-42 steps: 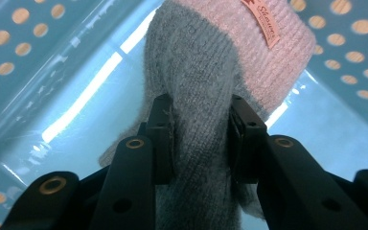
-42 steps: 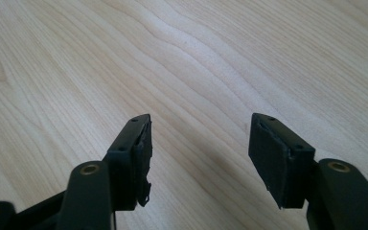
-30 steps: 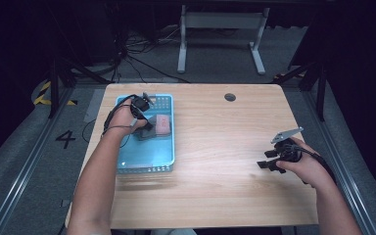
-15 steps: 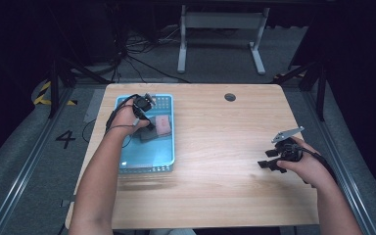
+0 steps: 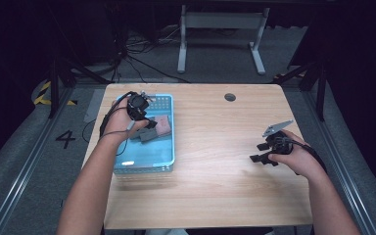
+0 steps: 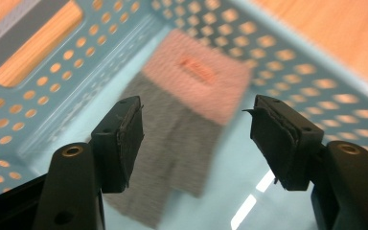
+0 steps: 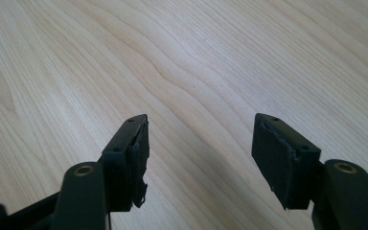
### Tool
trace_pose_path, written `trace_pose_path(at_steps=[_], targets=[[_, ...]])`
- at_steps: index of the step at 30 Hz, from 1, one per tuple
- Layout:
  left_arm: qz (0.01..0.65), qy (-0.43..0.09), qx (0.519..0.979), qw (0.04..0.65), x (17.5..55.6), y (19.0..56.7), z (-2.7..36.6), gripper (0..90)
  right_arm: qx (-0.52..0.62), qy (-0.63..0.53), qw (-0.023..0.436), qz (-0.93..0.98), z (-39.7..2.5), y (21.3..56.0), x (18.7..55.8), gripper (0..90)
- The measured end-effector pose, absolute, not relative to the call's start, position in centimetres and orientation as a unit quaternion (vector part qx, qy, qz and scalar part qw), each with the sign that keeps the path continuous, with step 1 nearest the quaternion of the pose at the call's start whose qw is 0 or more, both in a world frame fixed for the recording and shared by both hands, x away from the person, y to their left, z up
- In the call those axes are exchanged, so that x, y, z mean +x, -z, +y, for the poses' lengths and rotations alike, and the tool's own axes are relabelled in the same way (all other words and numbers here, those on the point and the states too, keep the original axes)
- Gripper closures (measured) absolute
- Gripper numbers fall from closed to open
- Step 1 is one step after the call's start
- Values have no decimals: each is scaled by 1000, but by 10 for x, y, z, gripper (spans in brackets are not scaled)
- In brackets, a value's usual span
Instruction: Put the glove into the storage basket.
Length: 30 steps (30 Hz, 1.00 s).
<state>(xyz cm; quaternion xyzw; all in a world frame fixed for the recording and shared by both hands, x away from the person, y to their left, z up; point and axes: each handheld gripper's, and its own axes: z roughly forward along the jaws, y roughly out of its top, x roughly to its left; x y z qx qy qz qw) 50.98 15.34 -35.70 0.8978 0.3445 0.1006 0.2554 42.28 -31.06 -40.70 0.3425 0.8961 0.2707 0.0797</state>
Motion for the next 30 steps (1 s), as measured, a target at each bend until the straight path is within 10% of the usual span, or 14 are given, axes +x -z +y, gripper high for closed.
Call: trace_pose_path(at_steps=[30], targets=[[265, -21, 891, 369, 348, 371, 115, 387, 279, -288, 117, 909, -287, 447, 405, 397]])
